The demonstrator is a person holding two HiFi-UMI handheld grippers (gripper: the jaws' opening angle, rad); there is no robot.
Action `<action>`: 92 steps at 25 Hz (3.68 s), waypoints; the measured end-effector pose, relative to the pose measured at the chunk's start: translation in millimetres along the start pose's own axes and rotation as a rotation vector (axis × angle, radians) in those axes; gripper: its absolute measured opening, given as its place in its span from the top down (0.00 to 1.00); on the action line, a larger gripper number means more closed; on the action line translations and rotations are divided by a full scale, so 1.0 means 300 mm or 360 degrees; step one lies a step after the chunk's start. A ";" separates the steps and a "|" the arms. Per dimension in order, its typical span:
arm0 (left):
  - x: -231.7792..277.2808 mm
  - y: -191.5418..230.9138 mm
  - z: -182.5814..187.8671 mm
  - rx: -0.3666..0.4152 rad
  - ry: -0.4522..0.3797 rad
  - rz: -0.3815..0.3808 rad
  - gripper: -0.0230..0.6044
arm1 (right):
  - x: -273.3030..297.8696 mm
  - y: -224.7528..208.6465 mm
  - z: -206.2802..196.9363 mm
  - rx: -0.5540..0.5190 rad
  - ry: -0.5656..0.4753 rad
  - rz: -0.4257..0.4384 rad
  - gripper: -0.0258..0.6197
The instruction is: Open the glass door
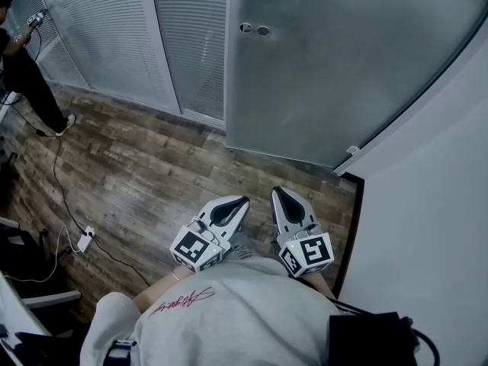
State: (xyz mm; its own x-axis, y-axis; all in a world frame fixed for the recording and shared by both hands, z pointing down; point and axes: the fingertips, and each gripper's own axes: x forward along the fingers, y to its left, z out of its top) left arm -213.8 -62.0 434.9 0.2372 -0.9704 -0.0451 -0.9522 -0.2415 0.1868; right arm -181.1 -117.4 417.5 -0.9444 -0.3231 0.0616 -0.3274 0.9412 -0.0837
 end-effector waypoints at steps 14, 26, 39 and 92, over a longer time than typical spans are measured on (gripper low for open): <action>0.267 0.432 0.103 0.0055 0.0008 0.0147 0.93 | 0.535 -0.304 0.073 -0.0036 0.0047 0.0016 0.93; 0.329 0.686 0.139 0.0062 0.0026 0.0355 0.92 | 1.037 -0.626 0.266 -0.0066 -0.0127 -0.0154 0.93; 0.295 0.821 0.128 0.0011 0.0061 0.0530 0.92 | 1.503 -0.806 0.314 -0.0056 -0.0168 -0.0381 0.75; 0.173 0.632 0.114 -0.0014 0.0007 0.0478 0.93 | 1.343 -0.661 0.274 -0.0123 -0.0196 -0.0535 0.76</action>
State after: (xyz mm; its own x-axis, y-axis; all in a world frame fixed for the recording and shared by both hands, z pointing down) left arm -388.7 -158.2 434.3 -0.0539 -0.9984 0.0179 -0.9782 0.0564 0.1997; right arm -499.2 -442.4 377.3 -0.7824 -0.6209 -0.0476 -0.6215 0.7834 -0.0035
